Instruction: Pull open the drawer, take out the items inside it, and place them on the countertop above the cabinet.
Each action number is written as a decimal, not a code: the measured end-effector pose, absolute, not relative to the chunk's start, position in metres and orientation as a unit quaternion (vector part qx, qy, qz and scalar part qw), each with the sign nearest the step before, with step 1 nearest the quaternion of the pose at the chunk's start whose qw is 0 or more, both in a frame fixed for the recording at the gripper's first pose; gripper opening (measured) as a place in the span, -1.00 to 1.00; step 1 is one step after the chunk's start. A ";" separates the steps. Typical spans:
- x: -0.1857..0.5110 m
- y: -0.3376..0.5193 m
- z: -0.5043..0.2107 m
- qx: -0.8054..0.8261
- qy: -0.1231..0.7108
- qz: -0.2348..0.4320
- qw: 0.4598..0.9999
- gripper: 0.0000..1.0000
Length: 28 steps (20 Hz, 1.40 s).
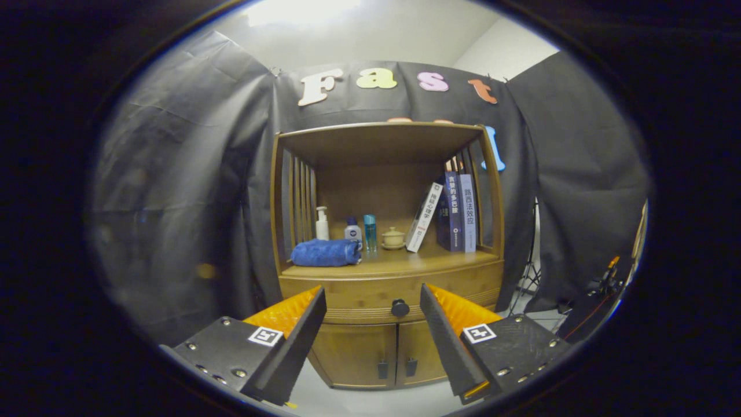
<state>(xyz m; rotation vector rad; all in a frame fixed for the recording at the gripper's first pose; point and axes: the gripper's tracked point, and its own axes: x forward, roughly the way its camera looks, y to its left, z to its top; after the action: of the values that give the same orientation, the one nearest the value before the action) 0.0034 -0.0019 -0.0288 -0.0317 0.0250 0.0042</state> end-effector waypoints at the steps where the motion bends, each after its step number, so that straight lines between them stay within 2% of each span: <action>1: 0.005 -0.005 -0.032 -0.015 0.014 -0.001 1.000 0.95; 10: 0.062 -0.024 -0.077 -0.035 0.024 -0.010 0.999 0.95; 19: 0.179 -0.045 -0.178 -0.047 0.100 -0.038 0.993 0.95; 24: 0.216 -0.064 -0.225 -0.059 0.146 -0.043 0.987 0.95; 28: 0.232 -0.068 -0.223 -0.070 0.129 -0.041 0.988 -0.18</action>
<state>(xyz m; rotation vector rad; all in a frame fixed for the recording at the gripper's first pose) 0.2320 -0.0677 -0.2228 -0.1400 0.2580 -0.0823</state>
